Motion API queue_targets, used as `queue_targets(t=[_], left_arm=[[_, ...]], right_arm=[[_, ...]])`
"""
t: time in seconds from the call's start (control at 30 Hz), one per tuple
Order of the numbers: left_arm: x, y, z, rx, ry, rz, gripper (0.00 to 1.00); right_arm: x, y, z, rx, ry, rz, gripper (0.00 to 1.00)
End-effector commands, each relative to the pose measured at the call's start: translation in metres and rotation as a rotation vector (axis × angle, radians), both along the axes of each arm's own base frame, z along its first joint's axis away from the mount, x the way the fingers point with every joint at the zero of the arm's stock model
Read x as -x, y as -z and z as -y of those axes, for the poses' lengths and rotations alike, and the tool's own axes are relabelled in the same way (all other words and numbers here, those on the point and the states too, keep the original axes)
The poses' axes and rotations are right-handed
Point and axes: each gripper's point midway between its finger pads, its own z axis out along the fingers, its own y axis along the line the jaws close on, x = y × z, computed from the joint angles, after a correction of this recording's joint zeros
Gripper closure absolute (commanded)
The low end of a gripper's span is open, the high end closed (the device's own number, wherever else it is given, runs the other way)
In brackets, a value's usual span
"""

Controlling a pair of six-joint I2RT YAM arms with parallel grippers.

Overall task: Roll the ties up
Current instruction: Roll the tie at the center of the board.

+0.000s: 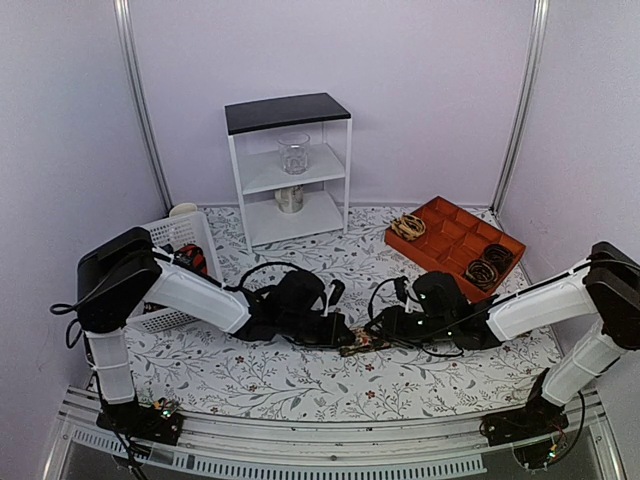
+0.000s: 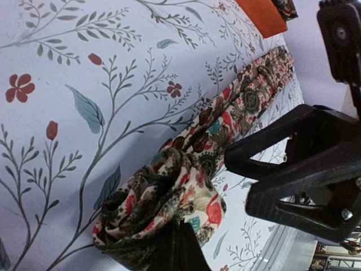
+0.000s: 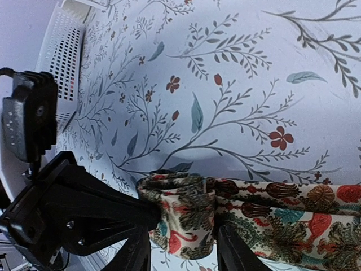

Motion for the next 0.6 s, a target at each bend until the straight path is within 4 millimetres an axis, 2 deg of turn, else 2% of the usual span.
queue_targets(t=[0.0,0.17,0.27,0.43,0.57], left_arm=[[0.009,0.002,0.007,-0.005,0.043,0.005,1.00],[0.007,0.005,0.003,-0.018,0.036,0.011,1.00],[0.003,0.003,-0.008,-0.029,0.015,0.027,1.00],[-0.007,-0.007,-0.040,-0.039,-0.055,0.065,1.00],[-0.013,-0.014,-0.076,-0.076,-0.135,0.103,1.00]], right_arm=[[0.002,0.016,-0.004,0.033,-0.039,-0.043,0.61],[0.003,0.028,-0.010,0.046,-0.075,-0.069,0.68],[0.004,0.030,-0.018,0.040,-0.106,-0.082,0.74],[0.002,0.038,-0.030,0.039,-0.119,-0.110,0.80],[0.000,0.035,-0.051,0.030,-0.146,-0.107,0.81]])
